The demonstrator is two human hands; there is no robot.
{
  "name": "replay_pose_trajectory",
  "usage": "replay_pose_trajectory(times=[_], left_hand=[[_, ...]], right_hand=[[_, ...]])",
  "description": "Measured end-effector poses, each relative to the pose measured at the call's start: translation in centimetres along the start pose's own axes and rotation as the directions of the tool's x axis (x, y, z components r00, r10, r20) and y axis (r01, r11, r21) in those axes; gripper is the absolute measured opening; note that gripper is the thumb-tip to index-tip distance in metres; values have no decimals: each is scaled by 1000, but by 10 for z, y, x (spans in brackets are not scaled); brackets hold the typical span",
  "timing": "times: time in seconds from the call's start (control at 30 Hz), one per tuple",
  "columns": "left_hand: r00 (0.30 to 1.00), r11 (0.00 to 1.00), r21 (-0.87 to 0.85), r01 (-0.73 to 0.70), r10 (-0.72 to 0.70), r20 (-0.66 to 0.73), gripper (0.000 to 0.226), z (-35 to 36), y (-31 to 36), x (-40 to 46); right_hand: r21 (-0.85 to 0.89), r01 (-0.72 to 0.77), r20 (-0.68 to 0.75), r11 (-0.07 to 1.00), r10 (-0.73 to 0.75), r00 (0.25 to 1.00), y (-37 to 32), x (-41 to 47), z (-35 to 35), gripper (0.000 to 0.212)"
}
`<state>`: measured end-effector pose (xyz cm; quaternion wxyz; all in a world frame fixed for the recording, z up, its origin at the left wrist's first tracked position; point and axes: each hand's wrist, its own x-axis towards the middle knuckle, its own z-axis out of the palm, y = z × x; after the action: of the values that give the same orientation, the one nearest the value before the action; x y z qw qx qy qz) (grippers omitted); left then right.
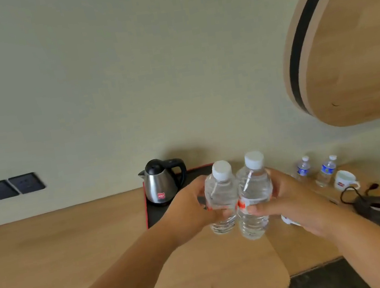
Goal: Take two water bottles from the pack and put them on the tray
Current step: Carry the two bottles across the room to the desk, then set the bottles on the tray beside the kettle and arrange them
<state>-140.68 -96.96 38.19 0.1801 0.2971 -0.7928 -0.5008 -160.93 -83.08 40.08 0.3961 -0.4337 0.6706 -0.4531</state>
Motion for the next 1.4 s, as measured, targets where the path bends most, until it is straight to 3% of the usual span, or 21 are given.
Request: replay_pose_trajectory(times=[0.2, 0.3, 0.37, 0.53, 0.83, 1.0, 1.27, 1.4], left_hand=[[948, 962, 49, 270, -257, -187, 61, 34, -41, 24], [922, 928, 89, 361, -341, -184, 34, 45, -59, 40], [913, 918, 96, 385, -363, -187, 23, 53, -76, 52], [883, 877, 146, 459, -430, -190, 25, 59, -128, 74], [865, 847, 178, 501, -491, -103, 31, 54, -185, 93], [850, 839, 138, 526, -512, -126, 56, 52, -183, 88], [833, 821, 143, 553, -543, -107, 69, 48, -178, 90], [857, 843, 164, 511, -513, -33, 92, 39, -179, 91]], right_hand=[[-67, -50, 161, 997, 60, 985, 55, 77, -4, 67], [-91, -48, 151, 995, 62, 987, 78, 104, 8, 63], [-97, -67, 162, 993, 82, 983, 92, 117, 16, 64], [-85, -83, 207, 993, 99, 973, 121, 142, 35, 56], [-35, -229, 189, 973, 232, 954, 169, 172, 60, 62], [-60, -249, 218, 967, 256, 942, 180, 179, 61, 66], [-106, -263, 203, 959, 280, 938, 177, 175, 62, 69], [-243, -266, 254, 933, 326, 911, 164, 171, 52, 93]])
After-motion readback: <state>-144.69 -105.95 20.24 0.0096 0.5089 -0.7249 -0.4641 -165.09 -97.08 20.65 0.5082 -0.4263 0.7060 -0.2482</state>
